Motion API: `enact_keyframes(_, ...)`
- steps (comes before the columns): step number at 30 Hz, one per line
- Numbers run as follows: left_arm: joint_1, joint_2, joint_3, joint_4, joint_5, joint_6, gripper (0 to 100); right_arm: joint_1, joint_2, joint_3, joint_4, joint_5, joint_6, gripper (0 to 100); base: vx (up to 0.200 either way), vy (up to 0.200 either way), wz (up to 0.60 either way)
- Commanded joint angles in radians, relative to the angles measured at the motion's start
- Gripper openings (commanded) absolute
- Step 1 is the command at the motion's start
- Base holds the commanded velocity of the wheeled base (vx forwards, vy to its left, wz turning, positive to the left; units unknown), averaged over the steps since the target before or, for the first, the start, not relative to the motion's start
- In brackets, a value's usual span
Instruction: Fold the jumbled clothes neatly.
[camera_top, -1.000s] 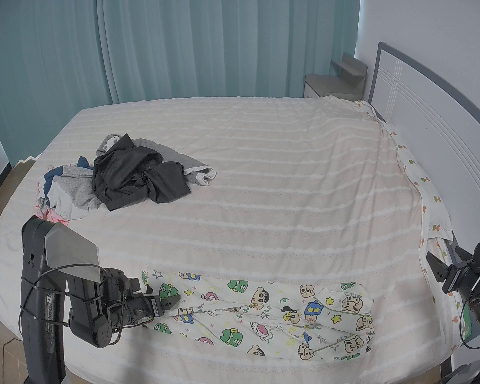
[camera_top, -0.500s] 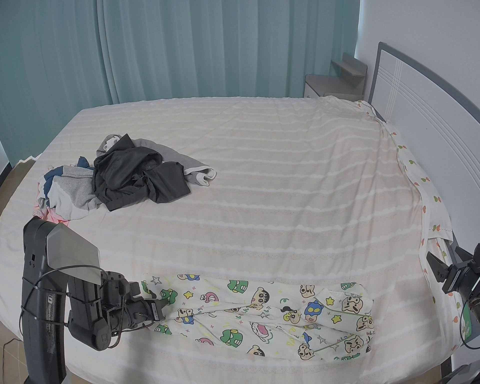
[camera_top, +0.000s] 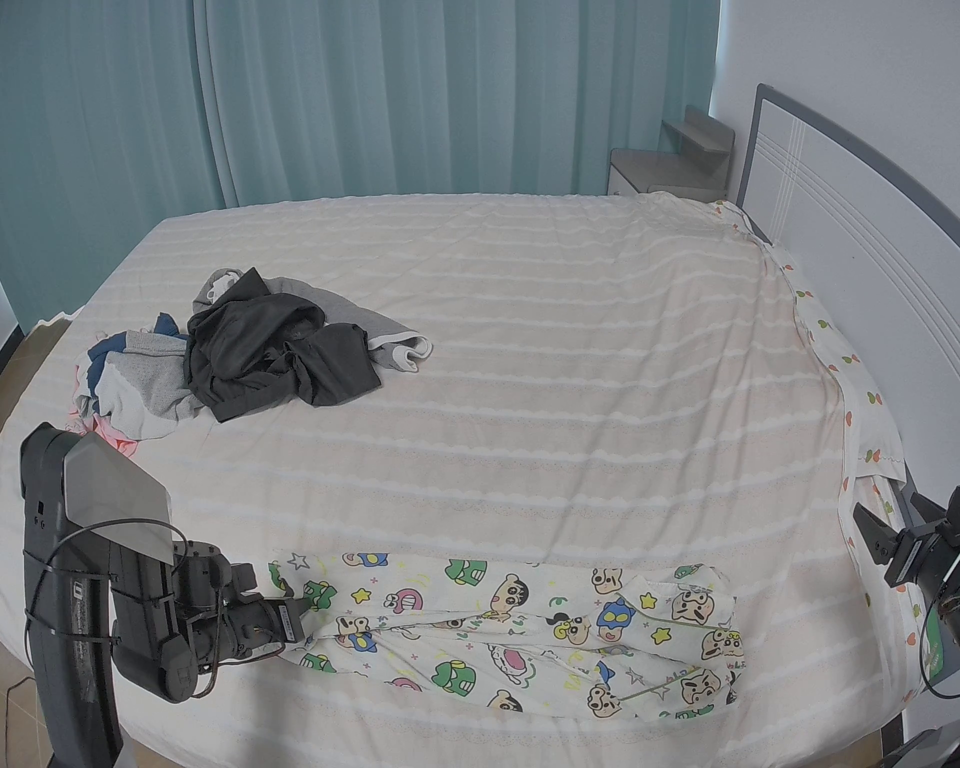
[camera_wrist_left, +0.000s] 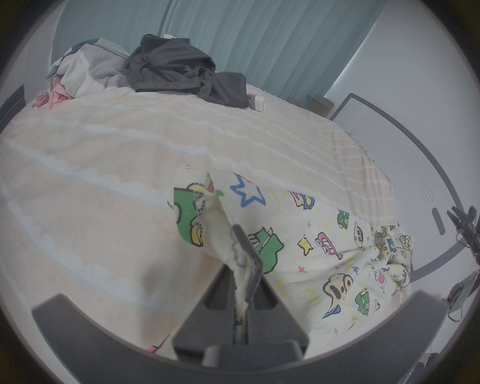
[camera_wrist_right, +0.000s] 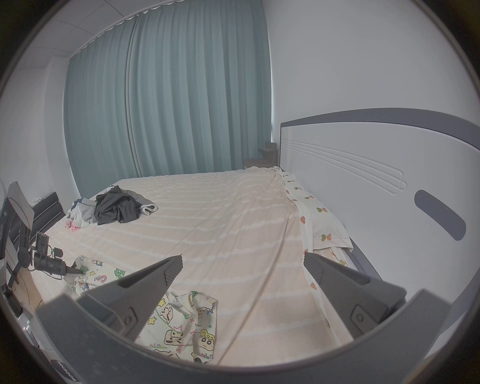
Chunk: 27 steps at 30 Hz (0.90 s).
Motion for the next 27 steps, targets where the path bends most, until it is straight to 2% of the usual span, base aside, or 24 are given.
enact_keyframes(1,0.049,-0.054,0.048,-0.019,-0.029,-0.001,0,0.0,-0.005,0.018,0.0,0.0,0.0,100,0.0,0.0,0.0)
enact_keyframes(9,0.167,-0.091,0.115,-0.019,-0.118,-0.001,0,0.0,-0.007,0.018,0.0,0.0,0.0,100,0.0,0.0,0.0)
enact_keyframes(15,0.283,-0.115,0.138,-0.019,-0.198,-0.001,0,0.0,-0.007,0.018,0.0,0.0,0.0,100,0.0,0.0,0.0)
enact_keyframes(17,0.343,-0.124,0.138,-0.019,-0.22,-0.001,0,0.0,-0.005,0.018,0.0,0.0,0.002,100,0.0,0.0,0.0)
enact_keyframes(18,0.348,-0.124,0.138,-0.019,-0.221,-0.001,0,0.0,-0.005,0.018,0.0,0.0,0.002,100,0.0,0.0,0.0)
enact_keyframes(21,0.445,-0.134,0.141,-0.019,-0.283,-0.001,0,0.0,-0.005,0.018,0.0,0.0,0.002,100,0.0,0.0,0.0)
enact_keyframes(27,0.589,-0.154,0.154,-0.019,-0.37,-0.01,0,0.0,-0.005,0.018,0.001,0.0,0.002,100,0.0,0.0,0.0)
